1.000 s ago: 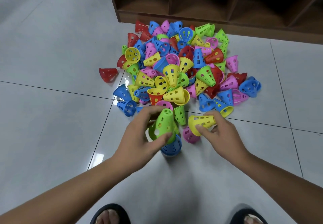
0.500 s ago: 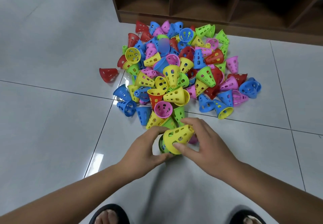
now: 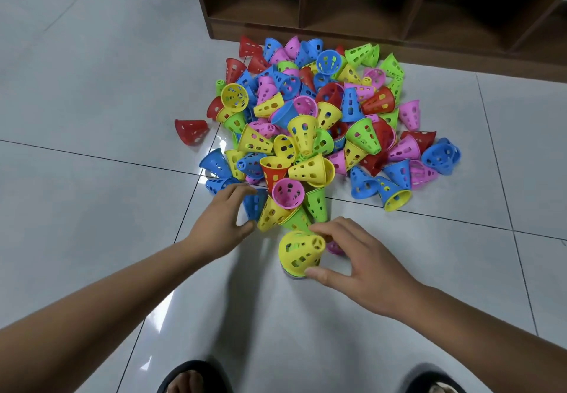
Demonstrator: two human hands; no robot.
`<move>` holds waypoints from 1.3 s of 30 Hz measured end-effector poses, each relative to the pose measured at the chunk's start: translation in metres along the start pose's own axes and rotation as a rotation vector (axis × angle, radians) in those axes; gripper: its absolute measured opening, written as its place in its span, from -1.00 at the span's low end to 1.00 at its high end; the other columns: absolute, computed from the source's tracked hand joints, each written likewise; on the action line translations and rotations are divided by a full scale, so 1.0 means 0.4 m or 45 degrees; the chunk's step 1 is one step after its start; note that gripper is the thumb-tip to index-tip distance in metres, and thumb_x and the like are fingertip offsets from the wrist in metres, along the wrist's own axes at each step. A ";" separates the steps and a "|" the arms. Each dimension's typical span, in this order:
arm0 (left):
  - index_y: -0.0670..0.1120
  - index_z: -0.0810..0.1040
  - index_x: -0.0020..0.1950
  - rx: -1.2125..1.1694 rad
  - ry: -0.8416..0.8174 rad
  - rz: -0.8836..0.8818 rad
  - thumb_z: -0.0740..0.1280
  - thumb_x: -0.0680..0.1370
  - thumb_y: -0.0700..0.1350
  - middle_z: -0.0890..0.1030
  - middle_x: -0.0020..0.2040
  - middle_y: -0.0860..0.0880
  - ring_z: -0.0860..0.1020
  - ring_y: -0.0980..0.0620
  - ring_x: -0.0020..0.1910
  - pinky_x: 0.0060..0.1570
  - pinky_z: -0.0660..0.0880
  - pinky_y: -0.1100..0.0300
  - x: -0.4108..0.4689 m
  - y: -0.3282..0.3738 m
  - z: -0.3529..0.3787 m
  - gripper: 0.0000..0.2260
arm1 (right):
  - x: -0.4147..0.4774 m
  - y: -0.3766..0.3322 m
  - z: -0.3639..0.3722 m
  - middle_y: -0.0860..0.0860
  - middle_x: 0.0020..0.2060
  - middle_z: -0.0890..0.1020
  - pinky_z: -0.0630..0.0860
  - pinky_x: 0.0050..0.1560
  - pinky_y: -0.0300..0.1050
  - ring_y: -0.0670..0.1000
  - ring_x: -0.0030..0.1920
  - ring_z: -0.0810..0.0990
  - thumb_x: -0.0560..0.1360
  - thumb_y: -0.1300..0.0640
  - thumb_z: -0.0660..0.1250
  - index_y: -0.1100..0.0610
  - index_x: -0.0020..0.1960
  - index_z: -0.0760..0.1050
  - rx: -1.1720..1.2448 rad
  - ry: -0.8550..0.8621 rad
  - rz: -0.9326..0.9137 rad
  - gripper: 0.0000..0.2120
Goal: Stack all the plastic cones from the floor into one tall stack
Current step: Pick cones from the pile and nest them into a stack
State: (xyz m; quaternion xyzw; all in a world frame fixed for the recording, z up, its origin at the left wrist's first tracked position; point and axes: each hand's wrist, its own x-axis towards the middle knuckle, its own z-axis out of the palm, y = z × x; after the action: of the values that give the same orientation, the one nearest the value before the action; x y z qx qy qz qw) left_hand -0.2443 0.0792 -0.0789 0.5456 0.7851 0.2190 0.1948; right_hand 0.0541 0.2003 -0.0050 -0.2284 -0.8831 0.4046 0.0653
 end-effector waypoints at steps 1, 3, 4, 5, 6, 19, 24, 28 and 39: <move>0.05 0.42 0.53 0.018 -0.023 0.006 0.50 0.55 -0.06 0.42 0.55 0.02 0.39 -0.03 0.51 0.43 0.41 0.06 0.009 -0.008 0.001 -0.43 | 0.001 0.001 0.001 -0.29 0.20 0.47 0.53 0.22 -0.14 -0.10 0.27 0.53 0.56 -0.29 0.41 -0.16 0.43 0.43 0.001 0.000 0.002 -0.50; 0.05 0.40 0.57 0.076 -0.077 0.009 0.50 0.56 -0.06 0.39 0.59 0.01 0.36 -0.07 0.54 0.48 0.40 0.01 0.022 -0.023 0.003 -0.41 | 0.001 0.006 0.001 -0.26 0.19 0.48 0.51 0.24 -0.15 -0.07 0.27 0.53 0.62 -0.25 0.34 -0.14 0.42 0.46 0.032 0.025 0.007 -0.58; 0.05 0.40 0.58 0.105 -0.102 0.000 0.50 0.56 -0.06 0.39 0.60 0.00 0.35 -0.08 0.55 0.49 0.40 -0.02 0.025 -0.029 0.004 -0.40 | 0.002 0.011 0.001 -0.25 0.19 0.49 0.50 0.23 -0.16 -0.06 0.26 0.54 0.65 -0.23 0.30 -0.13 0.41 0.47 0.031 0.045 0.005 -0.62; 0.05 0.41 0.57 0.131 -0.113 -0.005 0.51 0.56 -0.06 0.40 0.59 -0.01 0.36 -0.09 0.54 0.48 0.41 -0.04 0.025 -0.033 0.005 -0.40 | 0.004 0.019 0.001 -0.24 0.19 0.49 0.49 0.23 -0.17 -0.06 0.26 0.53 0.67 -0.22 0.27 -0.12 0.40 0.48 0.016 0.067 0.003 -0.64; 0.05 0.42 0.56 0.156 -0.110 -0.004 0.52 0.56 -0.06 0.44 0.55 -0.01 0.40 -0.10 0.50 0.44 0.45 -0.04 0.024 -0.038 0.007 -0.42 | 0.007 0.033 0.003 -0.23 0.19 0.50 0.48 0.24 -0.18 -0.07 0.27 0.52 0.68 -0.21 0.25 -0.11 0.40 0.49 -0.014 0.090 0.008 -0.65; 0.10 0.56 0.29 0.323 -0.129 -0.092 0.57 0.41 0.24 0.48 0.24 0.04 0.46 -0.05 0.12 0.05 0.53 0.07 -0.084 -0.068 0.050 -0.47 | -0.013 0.264 0.050 -0.11 0.27 0.54 0.51 0.27 -0.01 0.03 0.23 0.50 0.59 0.07 0.41 -0.03 0.41 0.49 -0.493 -0.033 0.218 -0.61; 0.12 0.48 0.40 0.359 -0.291 -0.083 0.57 0.39 0.19 0.36 0.44 0.03 0.43 -0.05 0.26 0.15 0.56 0.09 -0.097 -0.074 0.062 -0.38 | -0.034 0.288 0.057 -0.15 0.22 0.56 0.50 0.23 -0.06 0.00 0.22 0.49 0.56 0.06 0.46 -0.08 0.43 0.45 -0.427 -0.094 0.369 -0.54; 0.14 0.43 0.48 0.365 -0.386 -0.078 0.57 0.39 0.12 0.30 0.53 0.02 0.41 -0.09 0.38 0.25 0.55 0.07 -0.108 -0.094 0.049 -0.32 | -0.046 0.294 0.055 -0.14 0.20 0.60 0.52 0.21 -0.03 0.01 0.23 0.53 0.55 -0.01 0.48 -0.09 0.44 0.45 -0.395 -0.087 0.426 -0.52; 0.14 0.55 0.30 0.413 -0.313 -0.053 0.56 0.41 -0.08 0.44 0.34 0.10 0.49 -0.05 0.26 0.05 0.57 0.13 -0.120 -0.150 0.025 -0.51 | -0.032 0.137 0.015 -0.11 0.23 0.56 0.51 0.11 -0.20 -0.16 0.09 0.57 0.64 -0.16 0.34 -0.26 0.50 0.33 -0.032 0.238 0.404 -0.54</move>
State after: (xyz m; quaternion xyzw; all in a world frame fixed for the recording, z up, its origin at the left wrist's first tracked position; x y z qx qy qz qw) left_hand -0.2694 0.0165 -0.1173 0.5760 0.7915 0.0174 0.2034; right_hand 0.0827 0.2215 -0.0490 -0.4022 -0.8312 0.3756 0.0795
